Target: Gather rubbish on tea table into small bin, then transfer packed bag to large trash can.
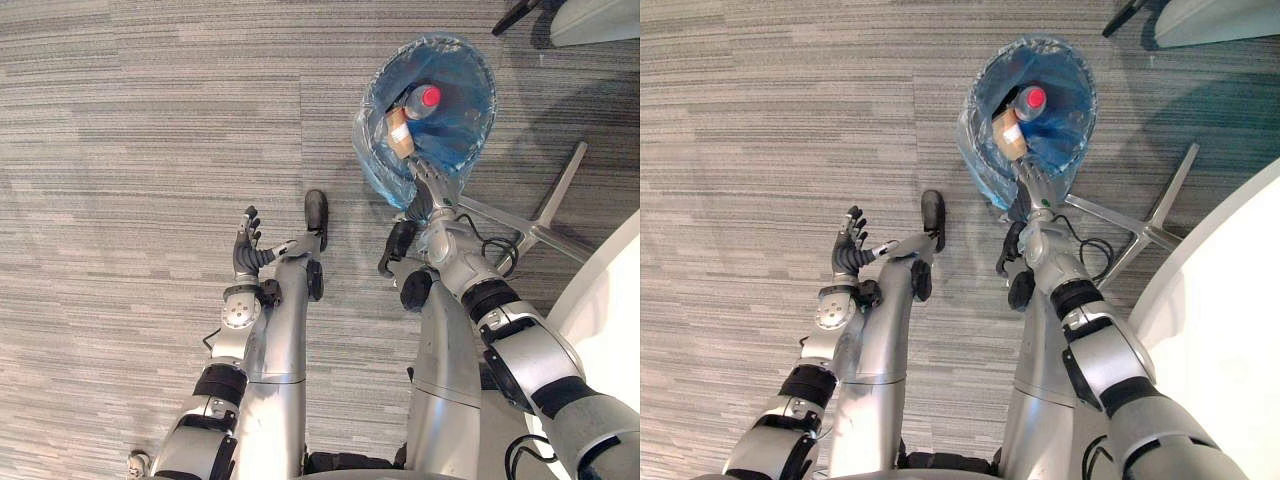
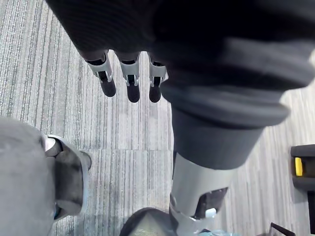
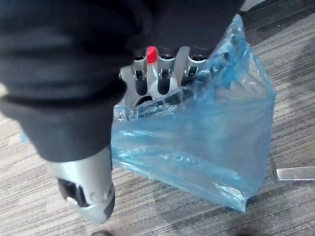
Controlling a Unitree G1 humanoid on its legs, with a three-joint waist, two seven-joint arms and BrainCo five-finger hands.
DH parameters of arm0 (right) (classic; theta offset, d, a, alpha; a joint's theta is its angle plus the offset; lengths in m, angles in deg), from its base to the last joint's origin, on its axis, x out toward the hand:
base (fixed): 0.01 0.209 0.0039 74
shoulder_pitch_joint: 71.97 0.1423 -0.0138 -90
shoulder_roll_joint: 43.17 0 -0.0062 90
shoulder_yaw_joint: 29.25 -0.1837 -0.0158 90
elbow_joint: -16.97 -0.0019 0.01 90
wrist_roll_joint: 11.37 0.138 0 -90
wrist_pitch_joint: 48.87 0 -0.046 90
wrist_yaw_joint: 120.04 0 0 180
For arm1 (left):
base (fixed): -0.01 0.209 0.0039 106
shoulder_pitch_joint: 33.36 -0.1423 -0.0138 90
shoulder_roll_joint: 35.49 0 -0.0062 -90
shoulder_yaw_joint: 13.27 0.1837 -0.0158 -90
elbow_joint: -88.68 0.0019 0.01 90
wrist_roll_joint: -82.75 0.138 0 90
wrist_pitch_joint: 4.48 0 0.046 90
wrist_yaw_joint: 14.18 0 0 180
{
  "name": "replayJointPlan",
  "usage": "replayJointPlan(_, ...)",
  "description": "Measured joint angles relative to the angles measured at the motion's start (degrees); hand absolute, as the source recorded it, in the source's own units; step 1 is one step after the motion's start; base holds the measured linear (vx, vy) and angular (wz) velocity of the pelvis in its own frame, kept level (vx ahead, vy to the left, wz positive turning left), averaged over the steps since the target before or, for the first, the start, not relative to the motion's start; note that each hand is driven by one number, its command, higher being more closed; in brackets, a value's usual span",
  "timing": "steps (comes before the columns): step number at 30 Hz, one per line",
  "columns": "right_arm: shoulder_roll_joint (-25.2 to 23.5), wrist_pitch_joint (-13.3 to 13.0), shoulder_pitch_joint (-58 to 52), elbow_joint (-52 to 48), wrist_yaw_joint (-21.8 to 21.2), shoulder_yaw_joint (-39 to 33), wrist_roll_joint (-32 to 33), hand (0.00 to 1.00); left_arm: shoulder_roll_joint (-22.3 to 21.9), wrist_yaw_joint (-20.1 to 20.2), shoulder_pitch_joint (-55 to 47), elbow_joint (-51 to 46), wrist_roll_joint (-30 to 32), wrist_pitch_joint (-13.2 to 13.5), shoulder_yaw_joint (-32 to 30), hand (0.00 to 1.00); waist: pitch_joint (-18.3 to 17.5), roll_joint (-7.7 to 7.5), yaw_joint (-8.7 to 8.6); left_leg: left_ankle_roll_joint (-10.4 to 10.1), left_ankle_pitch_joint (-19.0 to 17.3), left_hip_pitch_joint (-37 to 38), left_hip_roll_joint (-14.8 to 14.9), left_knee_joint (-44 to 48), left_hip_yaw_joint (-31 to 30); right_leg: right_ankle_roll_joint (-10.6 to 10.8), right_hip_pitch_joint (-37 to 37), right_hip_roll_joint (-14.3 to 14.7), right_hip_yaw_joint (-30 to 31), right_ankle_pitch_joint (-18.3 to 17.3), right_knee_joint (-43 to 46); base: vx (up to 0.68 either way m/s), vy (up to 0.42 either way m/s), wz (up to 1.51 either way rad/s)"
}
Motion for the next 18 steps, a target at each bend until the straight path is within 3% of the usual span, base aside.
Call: replayJointPlan(18,0.1,-0.1,0.0,-1.6,-0.9,0.7,4.7,1.0,-0.7,-0.1,0.0,-0.3,0.0,-0.1,-0.8,0.0,-0.1,0.1,1.12,-0.1,0.0,-0.3,0.1,1.3,-0.4,-0.5,-0.3,0.0,-0.3,-1.0,1.7,-0.04,-0.001,0.01)
